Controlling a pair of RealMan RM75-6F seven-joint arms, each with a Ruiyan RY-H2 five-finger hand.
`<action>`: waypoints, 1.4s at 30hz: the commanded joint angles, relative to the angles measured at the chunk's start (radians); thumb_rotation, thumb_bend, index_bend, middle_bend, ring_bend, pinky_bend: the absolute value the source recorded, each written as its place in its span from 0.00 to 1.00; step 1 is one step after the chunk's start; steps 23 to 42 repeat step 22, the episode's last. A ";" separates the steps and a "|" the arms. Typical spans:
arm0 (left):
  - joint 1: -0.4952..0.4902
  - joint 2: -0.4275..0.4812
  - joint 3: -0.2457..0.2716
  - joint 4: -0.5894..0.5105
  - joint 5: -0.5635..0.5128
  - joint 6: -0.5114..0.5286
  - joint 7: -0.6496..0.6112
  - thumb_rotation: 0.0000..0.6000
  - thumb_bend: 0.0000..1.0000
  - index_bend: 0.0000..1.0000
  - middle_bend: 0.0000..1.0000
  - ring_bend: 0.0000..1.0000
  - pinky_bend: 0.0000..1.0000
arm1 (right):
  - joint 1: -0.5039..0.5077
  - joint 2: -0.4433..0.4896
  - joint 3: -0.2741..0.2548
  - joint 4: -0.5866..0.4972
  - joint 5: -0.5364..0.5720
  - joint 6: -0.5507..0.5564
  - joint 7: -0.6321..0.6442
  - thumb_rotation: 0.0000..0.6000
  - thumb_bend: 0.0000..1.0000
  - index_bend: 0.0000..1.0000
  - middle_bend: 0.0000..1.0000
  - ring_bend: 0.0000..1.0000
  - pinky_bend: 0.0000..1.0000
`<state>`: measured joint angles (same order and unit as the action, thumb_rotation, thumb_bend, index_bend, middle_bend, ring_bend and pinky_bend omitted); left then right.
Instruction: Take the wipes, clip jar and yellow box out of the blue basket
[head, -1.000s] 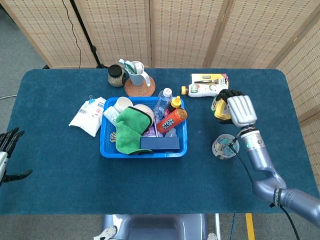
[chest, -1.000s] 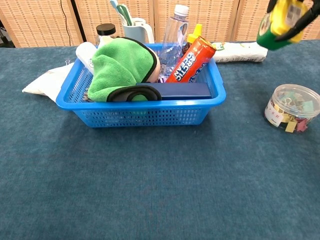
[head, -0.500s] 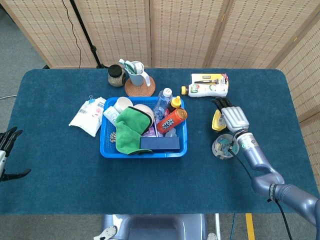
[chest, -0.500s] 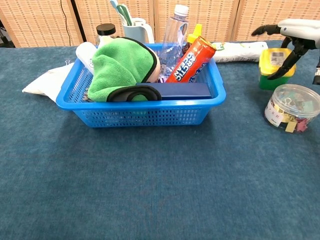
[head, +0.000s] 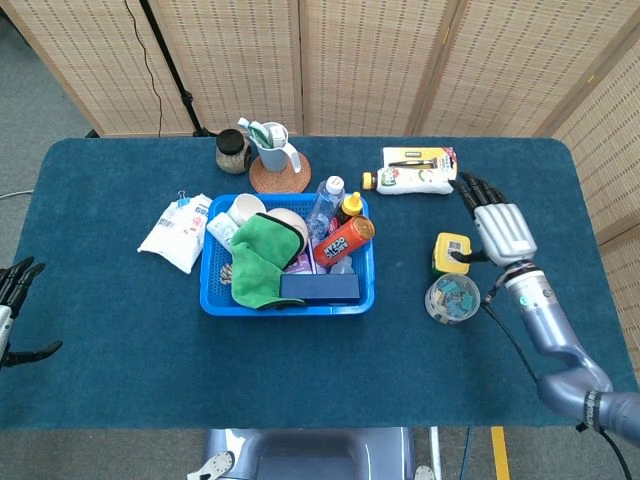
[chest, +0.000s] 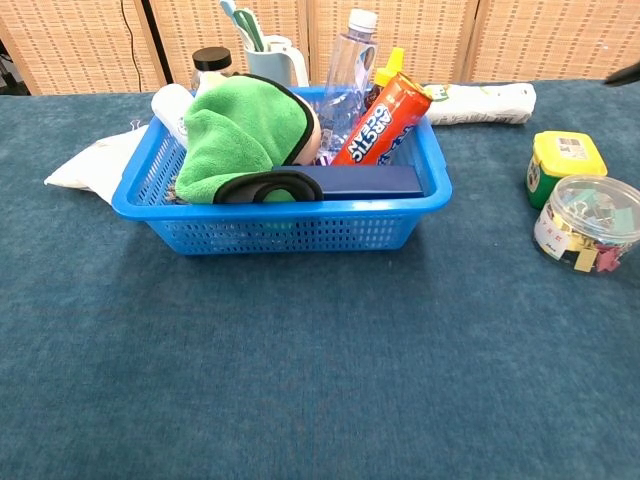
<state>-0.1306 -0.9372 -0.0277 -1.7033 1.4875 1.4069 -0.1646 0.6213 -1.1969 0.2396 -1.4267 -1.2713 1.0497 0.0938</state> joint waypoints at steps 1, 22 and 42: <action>0.024 -0.015 0.007 -0.008 0.001 0.032 0.028 1.00 0.07 0.00 0.00 0.00 0.00 | -0.125 0.091 -0.064 -0.091 -0.105 0.138 0.059 1.00 0.00 0.00 0.00 0.00 0.08; 0.062 -0.087 -0.010 0.062 -0.001 0.107 0.076 1.00 0.07 0.00 0.00 0.00 0.00 | -0.391 0.115 -0.242 -0.138 -0.224 0.351 -0.032 1.00 0.00 0.00 0.00 0.00 0.00; 0.062 -0.087 -0.010 0.062 -0.001 0.107 0.076 1.00 0.07 0.00 0.00 0.00 0.00 | -0.391 0.115 -0.242 -0.138 -0.224 0.351 -0.032 1.00 0.00 0.00 0.00 0.00 0.00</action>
